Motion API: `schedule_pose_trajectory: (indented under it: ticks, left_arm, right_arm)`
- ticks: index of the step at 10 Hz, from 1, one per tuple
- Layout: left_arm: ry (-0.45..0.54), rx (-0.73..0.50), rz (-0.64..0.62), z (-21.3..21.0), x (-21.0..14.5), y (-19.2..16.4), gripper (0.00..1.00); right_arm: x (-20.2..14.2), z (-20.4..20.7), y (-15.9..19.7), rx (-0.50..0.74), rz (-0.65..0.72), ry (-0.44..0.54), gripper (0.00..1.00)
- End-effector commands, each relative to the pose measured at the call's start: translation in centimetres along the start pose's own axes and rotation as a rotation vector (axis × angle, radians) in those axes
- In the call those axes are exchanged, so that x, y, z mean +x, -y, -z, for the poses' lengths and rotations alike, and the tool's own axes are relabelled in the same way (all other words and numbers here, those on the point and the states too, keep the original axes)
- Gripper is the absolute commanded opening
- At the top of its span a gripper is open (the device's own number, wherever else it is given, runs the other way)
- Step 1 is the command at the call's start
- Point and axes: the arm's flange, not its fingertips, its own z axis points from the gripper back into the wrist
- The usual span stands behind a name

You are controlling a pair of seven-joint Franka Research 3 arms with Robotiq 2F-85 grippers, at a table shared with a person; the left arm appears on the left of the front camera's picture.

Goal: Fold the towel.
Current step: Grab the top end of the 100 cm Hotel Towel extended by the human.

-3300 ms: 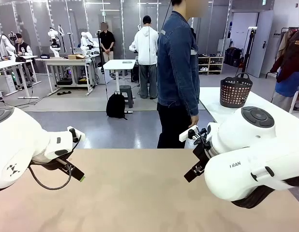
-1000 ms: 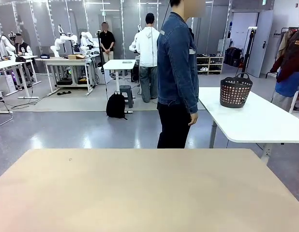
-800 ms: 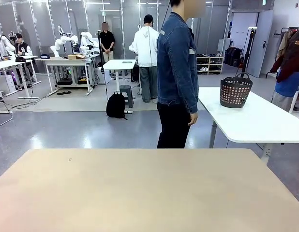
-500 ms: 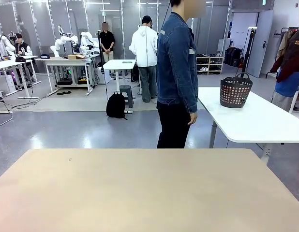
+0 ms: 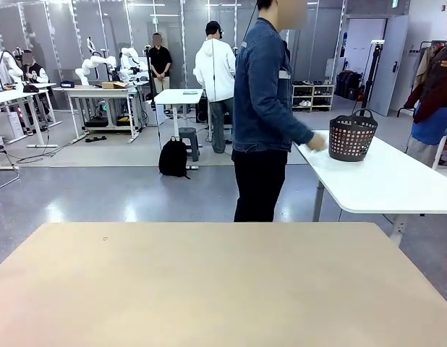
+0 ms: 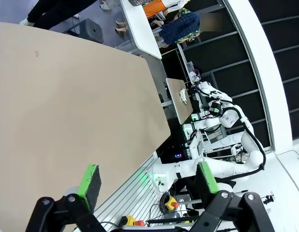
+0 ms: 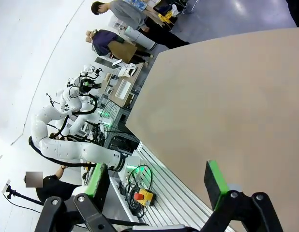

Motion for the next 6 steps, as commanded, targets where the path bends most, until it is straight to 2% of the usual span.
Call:
schedule_pose_trajectory:
  ticks: [1,6]
  left_arm:
    - [-0.004,-0.008,0.004,0.09,0.06,-0.01,1.0]
    - [-0.004,-0.008,0.004,0.09,0.06,-0.01,1.0]
  right_arm:
    - [0.18,-0.04,-0.14,0.011,-0.012,0.001,1.0]
    - [0.18,-0.04,-0.14,0.011,-0.012,0.001,1.0]
